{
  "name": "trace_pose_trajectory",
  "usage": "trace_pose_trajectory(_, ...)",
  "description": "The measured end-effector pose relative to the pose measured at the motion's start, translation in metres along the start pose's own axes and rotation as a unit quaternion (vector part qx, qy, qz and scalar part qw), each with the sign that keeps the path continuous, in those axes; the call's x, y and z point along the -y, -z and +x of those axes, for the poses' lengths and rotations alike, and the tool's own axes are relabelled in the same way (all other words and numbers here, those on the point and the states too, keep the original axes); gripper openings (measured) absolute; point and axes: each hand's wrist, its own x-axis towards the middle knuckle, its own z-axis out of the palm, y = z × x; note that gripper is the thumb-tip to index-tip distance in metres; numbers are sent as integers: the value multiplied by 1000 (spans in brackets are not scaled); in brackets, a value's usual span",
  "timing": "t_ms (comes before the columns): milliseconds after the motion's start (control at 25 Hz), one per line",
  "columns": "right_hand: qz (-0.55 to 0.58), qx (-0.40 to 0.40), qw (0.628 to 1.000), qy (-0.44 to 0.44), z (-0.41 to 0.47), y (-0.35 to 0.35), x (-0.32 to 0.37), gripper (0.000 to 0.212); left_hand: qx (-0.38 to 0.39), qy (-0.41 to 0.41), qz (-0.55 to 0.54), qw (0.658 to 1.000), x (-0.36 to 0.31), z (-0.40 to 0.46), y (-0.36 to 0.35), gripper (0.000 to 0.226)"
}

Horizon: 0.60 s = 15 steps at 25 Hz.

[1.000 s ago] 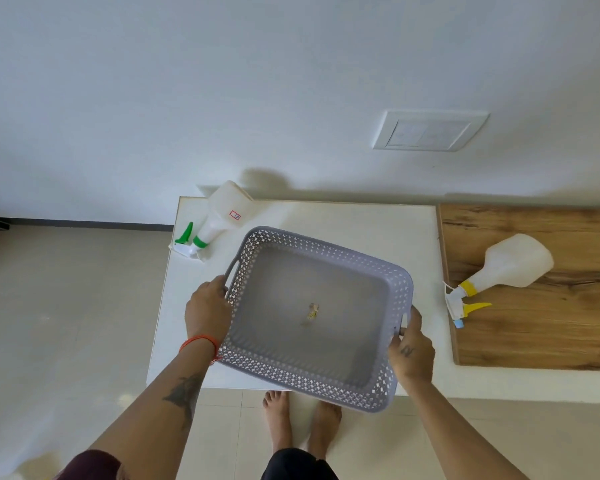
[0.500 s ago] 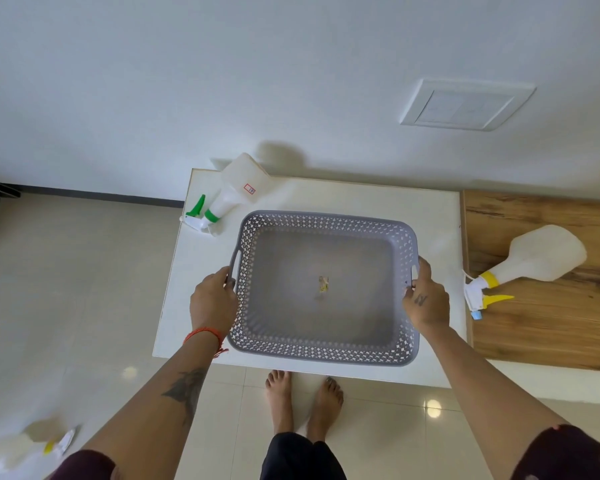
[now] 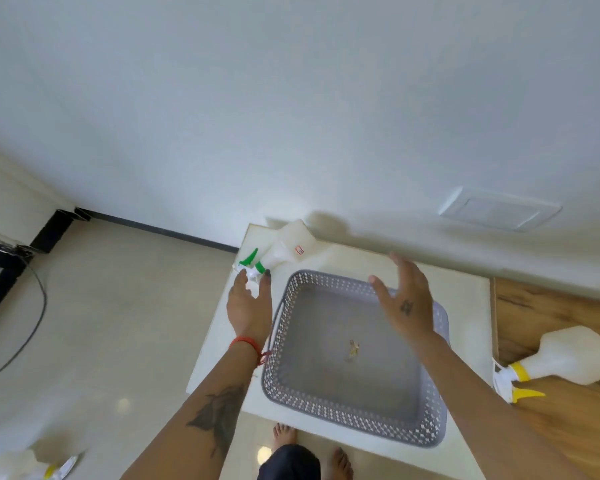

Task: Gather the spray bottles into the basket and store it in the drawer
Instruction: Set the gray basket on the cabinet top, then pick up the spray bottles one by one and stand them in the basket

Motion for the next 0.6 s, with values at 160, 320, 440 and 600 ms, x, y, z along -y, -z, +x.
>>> trace_pose_trajectory(160, 14, 100, 989, 103, 66, -43, 83, 53, 18, 231, -262, 937, -47, 39, -23, 49)
trace_pose_trajectory(320, 6, 190, 980, 57, 126, -112, 95, 58, 105, 391, -448, 797, -50, 85, -58, 50)
trace_pose_trajectory(440, 1, 241, 971, -5, 141, -153, 78, 61, 94, 434, -461, 768, -29, 119, -83, 65)
trace_pose_trajectory(600, 69, 212, 974, -49, 140, -170, 70, 49, 96, 421, -462, 774, -11, 137, -101, 55)
